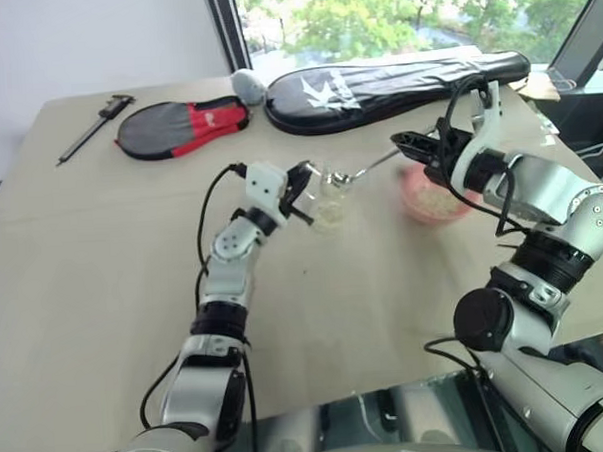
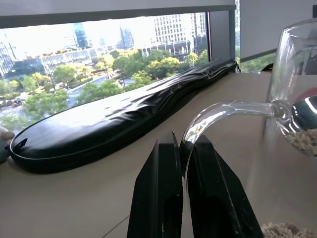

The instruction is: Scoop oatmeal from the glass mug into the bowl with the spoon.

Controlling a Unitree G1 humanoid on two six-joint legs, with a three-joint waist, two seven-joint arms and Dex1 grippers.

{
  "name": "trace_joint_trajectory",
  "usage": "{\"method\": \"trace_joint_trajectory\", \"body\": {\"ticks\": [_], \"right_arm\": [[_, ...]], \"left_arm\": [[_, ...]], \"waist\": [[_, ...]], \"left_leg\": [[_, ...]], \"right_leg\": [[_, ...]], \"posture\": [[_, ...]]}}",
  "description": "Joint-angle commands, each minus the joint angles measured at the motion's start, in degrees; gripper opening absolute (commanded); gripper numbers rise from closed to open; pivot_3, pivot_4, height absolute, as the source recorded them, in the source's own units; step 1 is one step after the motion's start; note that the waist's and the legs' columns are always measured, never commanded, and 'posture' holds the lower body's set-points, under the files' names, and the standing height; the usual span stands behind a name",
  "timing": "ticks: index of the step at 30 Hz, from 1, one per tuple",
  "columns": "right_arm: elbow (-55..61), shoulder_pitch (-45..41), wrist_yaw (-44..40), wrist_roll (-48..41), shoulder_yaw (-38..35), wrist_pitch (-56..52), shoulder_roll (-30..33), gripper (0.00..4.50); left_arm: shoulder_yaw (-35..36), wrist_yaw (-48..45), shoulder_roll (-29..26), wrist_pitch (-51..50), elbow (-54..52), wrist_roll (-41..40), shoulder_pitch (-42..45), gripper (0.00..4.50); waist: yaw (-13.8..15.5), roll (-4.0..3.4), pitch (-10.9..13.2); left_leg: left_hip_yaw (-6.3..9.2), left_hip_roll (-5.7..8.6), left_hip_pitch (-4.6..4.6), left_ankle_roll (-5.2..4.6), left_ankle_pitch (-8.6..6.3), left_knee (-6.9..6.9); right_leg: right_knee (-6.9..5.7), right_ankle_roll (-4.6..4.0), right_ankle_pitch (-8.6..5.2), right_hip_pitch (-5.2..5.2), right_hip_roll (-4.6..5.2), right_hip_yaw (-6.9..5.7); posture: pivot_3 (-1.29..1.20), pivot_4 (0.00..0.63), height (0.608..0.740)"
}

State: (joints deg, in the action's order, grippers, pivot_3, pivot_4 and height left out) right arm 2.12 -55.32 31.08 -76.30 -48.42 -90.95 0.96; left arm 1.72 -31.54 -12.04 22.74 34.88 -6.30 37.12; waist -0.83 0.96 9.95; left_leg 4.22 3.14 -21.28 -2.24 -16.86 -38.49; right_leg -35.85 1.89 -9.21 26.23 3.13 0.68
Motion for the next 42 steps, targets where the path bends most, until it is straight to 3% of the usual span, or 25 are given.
{"method": "trace_joint_trajectory", "body": {"ticks": [1,6,11,18,33,42], "right_arm": [[-0.4,1.0,7.4,-11.1,2.0,5.7,2.6,0.00],[-0.8,5.9,17.1,-27.2,10.4,18.5,8.1,0.00],[1.6,10.6,20.4,-36.4,18.3,28.4,12.6,0.00],[4.3,12.9,19.7,-36.7,21.1,34.8,13.2,0.00],[6.5,14.4,19.5,-36.7,18.1,38.6,14.6,0.00],[4.9,17.6,18.5,-36.7,14.2,39.5,20.4,0.00]], "left_arm": [[1.2,1.0,0.1,5.6,2.4,-0.2,2.7,0.13],[1.2,0.7,0.4,8.8,7.1,-0.5,4.0,0.13],[1.2,0.5,0.8,10.3,8.6,-0.8,4.1,0.13],[1.1,0.3,1.2,11.4,9.3,-1.0,3.6,0.13],[3.8,1.3,0.2,10.1,10.1,-3.2,2.4,0.13],[6.0,1.9,-1.1,7.9,10.2,-3.9,2.3,0.13]], "waist": [[0.0,0.00,0.0],[-0.1,0.00,0.0],[-0.1,0.01,0.0],[0.0,0.01,0.0],[0.0,0.01,0.0],[0.1,0.02,0.0]], "left_leg": [[0.00,0.00,0.00,0.00,0.00,0.00],[-0.07,0.00,-0.02,-0.02,0.00,0.00],[-0.20,-0.04,0.01,-0.11,-0.04,-0.02],[-0.40,-0.11,0.05,-0.19,-0.08,-0.10],[-0.57,-0.14,0.10,-0.30,-0.15,-0.18],[-0.62,-0.16,0.08,-0.32,-0.16,-0.19]], "right_leg": [[0.01,0.00,0.00,0.00,0.00,0.00],[0.03,0.01,0.00,0.00,-0.04,0.03],[0.02,0.03,0.01,-0.02,-0.06,0.12],[0.00,0.11,0.06,-0.05,-0.24,0.26],[0.01,0.18,0.09,-0.05,-0.26,0.43],[0.04,0.19,0.10,-0.06,-0.28,0.45]], "posture": [[0.00,0.150,0.740],[0.00,0.150,0.740],[0.00,0.150,0.740],[0.00,0.150,0.740],[0.00,0.150,0.740],[0.00,0.150,0.740]]}}
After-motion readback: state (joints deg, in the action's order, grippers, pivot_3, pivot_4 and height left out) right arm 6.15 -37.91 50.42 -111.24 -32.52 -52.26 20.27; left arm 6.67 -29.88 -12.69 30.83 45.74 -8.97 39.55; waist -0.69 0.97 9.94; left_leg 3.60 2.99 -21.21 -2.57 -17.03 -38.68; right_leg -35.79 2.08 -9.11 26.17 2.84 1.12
